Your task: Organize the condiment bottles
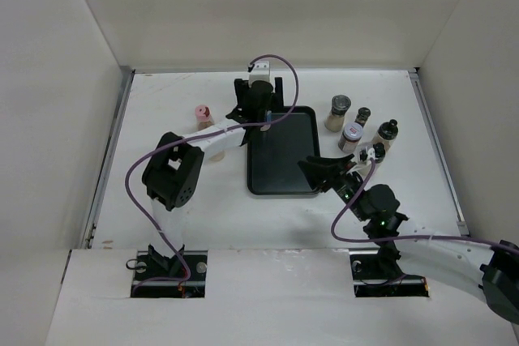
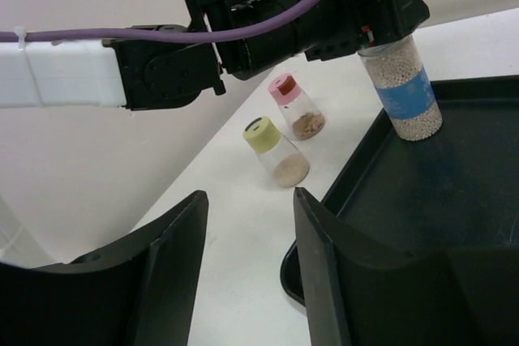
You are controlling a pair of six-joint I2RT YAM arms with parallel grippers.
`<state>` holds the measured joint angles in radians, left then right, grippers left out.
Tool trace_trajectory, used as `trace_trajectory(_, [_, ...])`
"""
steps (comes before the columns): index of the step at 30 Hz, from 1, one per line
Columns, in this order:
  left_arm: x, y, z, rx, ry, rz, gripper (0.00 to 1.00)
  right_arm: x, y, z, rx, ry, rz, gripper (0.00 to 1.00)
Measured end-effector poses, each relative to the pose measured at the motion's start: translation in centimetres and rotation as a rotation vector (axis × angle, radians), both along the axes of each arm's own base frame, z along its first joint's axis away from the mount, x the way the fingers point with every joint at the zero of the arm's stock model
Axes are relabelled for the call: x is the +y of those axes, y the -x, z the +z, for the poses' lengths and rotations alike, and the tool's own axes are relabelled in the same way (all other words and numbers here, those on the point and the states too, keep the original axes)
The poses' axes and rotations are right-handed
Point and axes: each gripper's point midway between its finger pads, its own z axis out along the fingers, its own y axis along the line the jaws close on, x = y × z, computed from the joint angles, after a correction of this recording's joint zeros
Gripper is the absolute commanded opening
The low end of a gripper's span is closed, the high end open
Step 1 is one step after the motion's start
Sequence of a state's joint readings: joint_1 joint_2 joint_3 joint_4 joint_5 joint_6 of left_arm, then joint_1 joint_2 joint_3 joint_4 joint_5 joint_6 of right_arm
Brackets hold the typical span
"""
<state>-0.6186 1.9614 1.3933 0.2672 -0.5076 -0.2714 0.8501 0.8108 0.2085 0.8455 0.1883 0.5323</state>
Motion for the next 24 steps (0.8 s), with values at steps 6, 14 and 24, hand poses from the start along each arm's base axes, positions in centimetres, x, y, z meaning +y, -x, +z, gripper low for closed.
trace_trajectory(6, [0.7, 2.2, 3.2, -0.047, 0.028, -0.001, 0.95, 0.1, -0.1, -0.3, 0.012, 0.003, 0.002, 0.59])
trace_trajectory(14, [8.3, 11.0, 11.5, -0.201, 0.140, 0.100, 0.91, 0.4, -0.3, -1.2, 0.035, 0.018, 0.003, 0.58])
trace_trajectory(24, [17.2, 16.6, 0.3, 0.062, 0.038, 0.273, 0.86, 1.2, -0.9, -2.8, 0.080, 0.065, 0.003, 0.71])
